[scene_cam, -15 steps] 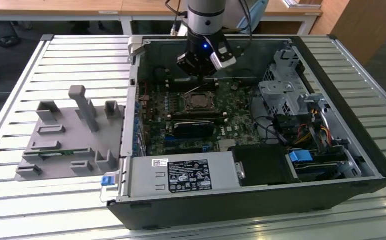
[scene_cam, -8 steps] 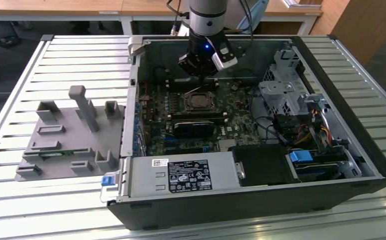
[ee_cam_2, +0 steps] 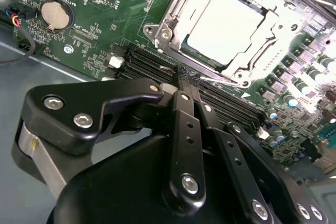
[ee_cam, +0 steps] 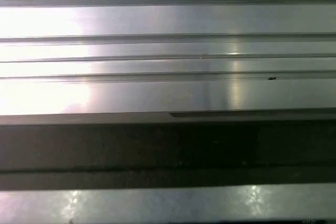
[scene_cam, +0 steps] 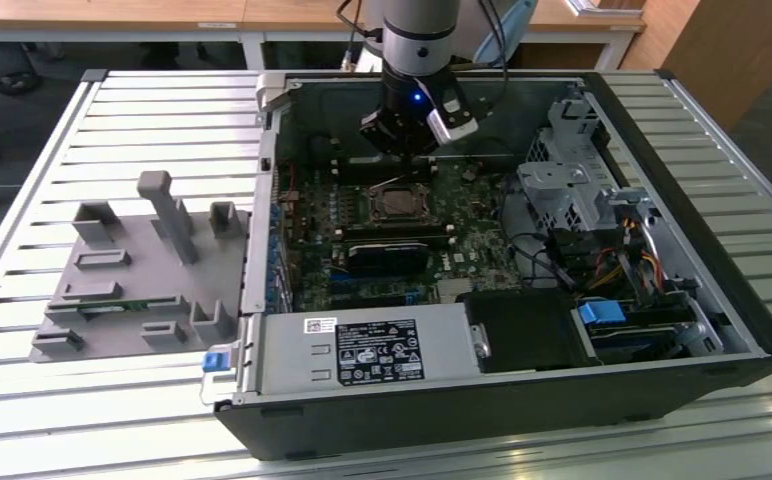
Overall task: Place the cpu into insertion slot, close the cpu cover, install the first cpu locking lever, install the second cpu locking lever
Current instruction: 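Install the first cpu locking lever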
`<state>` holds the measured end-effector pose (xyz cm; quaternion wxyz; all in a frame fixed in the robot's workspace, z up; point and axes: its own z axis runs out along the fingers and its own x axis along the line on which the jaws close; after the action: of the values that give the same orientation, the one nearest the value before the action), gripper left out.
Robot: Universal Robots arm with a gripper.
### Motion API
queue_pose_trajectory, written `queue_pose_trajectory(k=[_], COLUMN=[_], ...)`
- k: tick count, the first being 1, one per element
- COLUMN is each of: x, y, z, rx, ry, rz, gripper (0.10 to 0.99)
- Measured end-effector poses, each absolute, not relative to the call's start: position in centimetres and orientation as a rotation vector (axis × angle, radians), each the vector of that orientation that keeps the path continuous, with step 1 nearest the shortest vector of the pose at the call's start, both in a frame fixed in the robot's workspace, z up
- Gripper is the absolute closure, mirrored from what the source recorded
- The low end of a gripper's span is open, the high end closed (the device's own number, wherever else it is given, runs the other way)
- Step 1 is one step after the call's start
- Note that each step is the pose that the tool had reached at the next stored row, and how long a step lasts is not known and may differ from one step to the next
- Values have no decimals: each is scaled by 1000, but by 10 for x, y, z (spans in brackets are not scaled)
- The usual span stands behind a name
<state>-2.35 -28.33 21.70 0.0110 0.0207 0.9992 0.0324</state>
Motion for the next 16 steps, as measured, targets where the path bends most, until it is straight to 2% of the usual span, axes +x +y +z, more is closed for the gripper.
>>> queue_pose_trajectory(k=[16], x=[-19], y=[-283], z=[204], rx=[65], ry=[3117], rz=[101], gripper=[980])
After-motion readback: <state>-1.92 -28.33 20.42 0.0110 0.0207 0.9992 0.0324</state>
